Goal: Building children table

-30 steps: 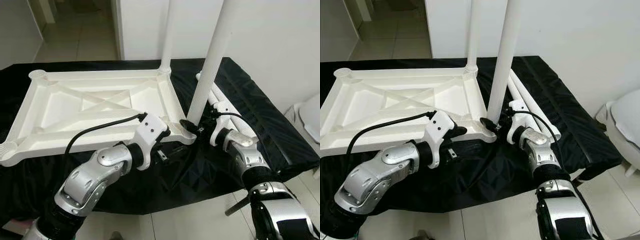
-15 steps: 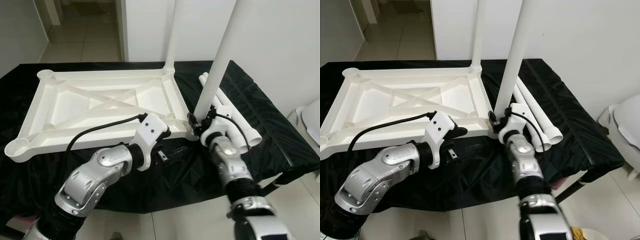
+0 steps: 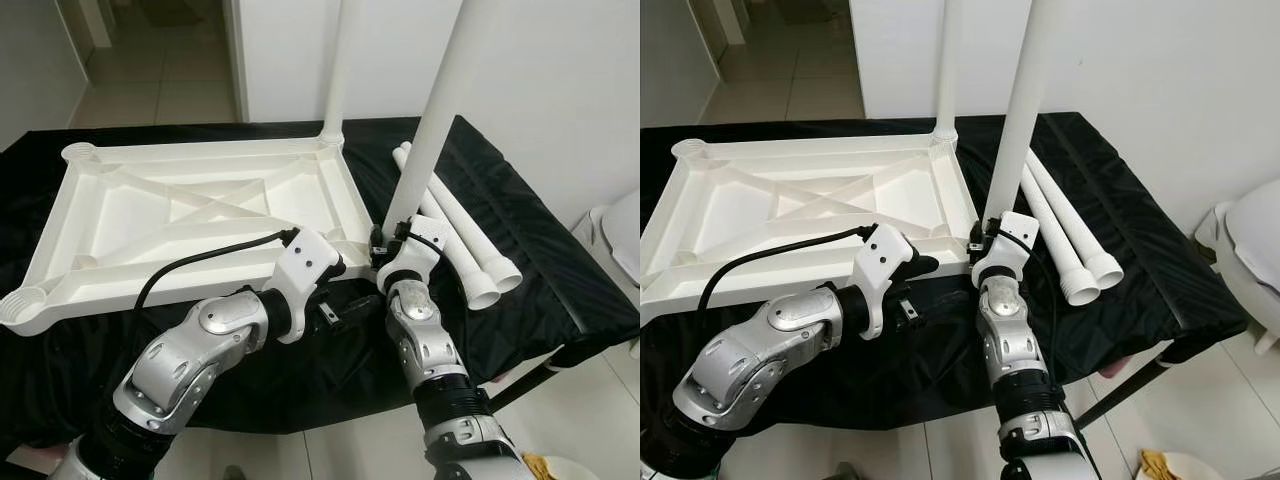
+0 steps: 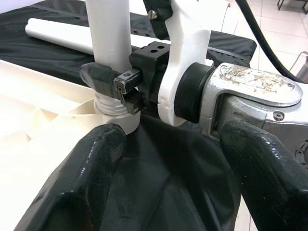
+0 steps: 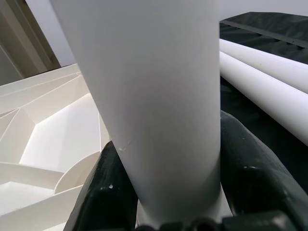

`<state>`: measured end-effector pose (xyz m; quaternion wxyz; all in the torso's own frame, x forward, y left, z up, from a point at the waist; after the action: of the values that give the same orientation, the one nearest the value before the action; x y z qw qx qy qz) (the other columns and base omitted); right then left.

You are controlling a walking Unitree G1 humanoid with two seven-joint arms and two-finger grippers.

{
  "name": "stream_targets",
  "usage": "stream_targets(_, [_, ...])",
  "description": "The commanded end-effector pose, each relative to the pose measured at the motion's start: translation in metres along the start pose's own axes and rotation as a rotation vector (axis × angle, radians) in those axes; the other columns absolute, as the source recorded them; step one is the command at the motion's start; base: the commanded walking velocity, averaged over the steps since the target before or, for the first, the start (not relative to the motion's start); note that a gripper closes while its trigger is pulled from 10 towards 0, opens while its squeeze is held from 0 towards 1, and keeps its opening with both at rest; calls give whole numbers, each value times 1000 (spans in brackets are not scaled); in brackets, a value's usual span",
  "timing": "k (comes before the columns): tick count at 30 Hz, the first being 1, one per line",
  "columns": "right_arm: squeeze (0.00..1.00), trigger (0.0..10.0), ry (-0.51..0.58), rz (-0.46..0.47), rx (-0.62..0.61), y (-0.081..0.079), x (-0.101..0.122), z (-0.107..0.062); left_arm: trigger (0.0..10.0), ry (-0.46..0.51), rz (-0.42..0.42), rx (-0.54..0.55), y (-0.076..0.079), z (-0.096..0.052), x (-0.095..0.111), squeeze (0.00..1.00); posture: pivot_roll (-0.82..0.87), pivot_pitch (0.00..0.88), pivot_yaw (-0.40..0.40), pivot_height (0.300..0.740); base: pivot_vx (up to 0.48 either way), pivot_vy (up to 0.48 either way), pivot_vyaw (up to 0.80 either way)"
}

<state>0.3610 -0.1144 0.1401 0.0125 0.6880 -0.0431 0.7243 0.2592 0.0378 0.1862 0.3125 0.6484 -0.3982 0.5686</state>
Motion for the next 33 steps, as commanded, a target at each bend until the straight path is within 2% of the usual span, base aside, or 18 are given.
stream_targets(1, [0,10000,-84,12,-32,15,-21,-5,10000,-6,12,-89,6,1,1,0,-51,0,-2,740,0,0,0])
stream_targets(4, [0,10000,-79,11,-9,15,-20,-5,10000,-6,12,-91,7,1,0,0,-51,0,-2,740,0,0,0])
stream_targets(5, [1000,10000,-67,31,11,17,-18,-4,10000,-6,12,-90,7,2,0,0,-48,0,-4,740,0,0,0])
stream_targets(6, [1000,10000,-67,31,11,17,-18,-4,10000,-6,12,-90,7,2,0,0,-48,0,-4,740,0,0,0])
stream_targets(9, [1000,10000,-23,37,149,12,-6,0,10000,1,15,-78,4,2,2,0,-43,0,-2,740,0,0,0])
stream_targets(10, [1000,10000,-23,37,149,12,-6,0,10000,1,15,-78,4,2,2,0,-43,0,-2,740,0,0,0])
stream_targets(13, [1000,10000,-1,1,250,13,6,6,10000,7,15,-62,1,2,4,0,-38,0,-6,740,0,0,0])
stream_targets(15, [1000,10000,-1,1,250,13,6,6,10000,7,15,-62,1,2,4,0,-38,0,-6,740,0,0,0])
stream_targets(16, [0,10000,3,-2,268,14,8,7,10000,7,15,-60,1,2,4,0,-38,0,-6,740,0,0,0])
stream_targets(20, [0,10000,7,-2,298,15,11,10,10000,7,15,-57,1,1,4,0,-36,0,-8,740,0,0,0])
stream_targets(21, [0,10000,14,-26,365,16,14,12,10000,9,15,-51,0,1,4,0,-32,0,-12,740,0,0,0])
stream_targets(22, [0,10000,14,-26,365,16,14,12,10000,9,15,-51,0,1,4,0,-32,0,-12,740,0,0,0])
stream_targets(23, [0,10000,25,-61,447,16,16,13,10000,11,15,-47,0,1,5,0,-26,0,-13,740,0,0,0])
stream_targets(24, [0,10000,25,-61,447,16,16,13,10000,11,15,-47,0,1,5,0,-26,0,-13,740,0,0,0])
stream_targets(25, [0,10000,36,-100,522,17,18,14,10000,13,16,-43,-1,1,5,0,-23,0,-13,740,0,0,0])
stream_targets(26, [0,10000,36,-100,522,17,18,14,10000,13,16,-43,-1,1,5,0,-23,0,-13,740,0,0,0])
stream_targets(28, [0,10000,36,-142,620,20,19,16,10000,14,17,-37,-2,0,6,0,-20,3,-13,740,0,0,0])
stream_targets(33, [0,10000,22,-184,724,28,21,20,10000,14,17,-33,-2,-1,6,0,-16,5,-14,740,0,0,0])
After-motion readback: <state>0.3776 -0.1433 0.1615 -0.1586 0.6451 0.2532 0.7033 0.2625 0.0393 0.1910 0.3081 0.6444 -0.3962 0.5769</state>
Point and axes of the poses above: a point about 5 cm out from each wrist's last joint towards the gripper, its own z axis pointing out of the wrist towards the gripper, its own x axis along the axis of the wrist's last joint, y = z × x, the point moved 2 cm from there along z, pointing out of the wrist towards the gripper, and after that the axes turned 1 degree about -z, right-handed, at the moved point
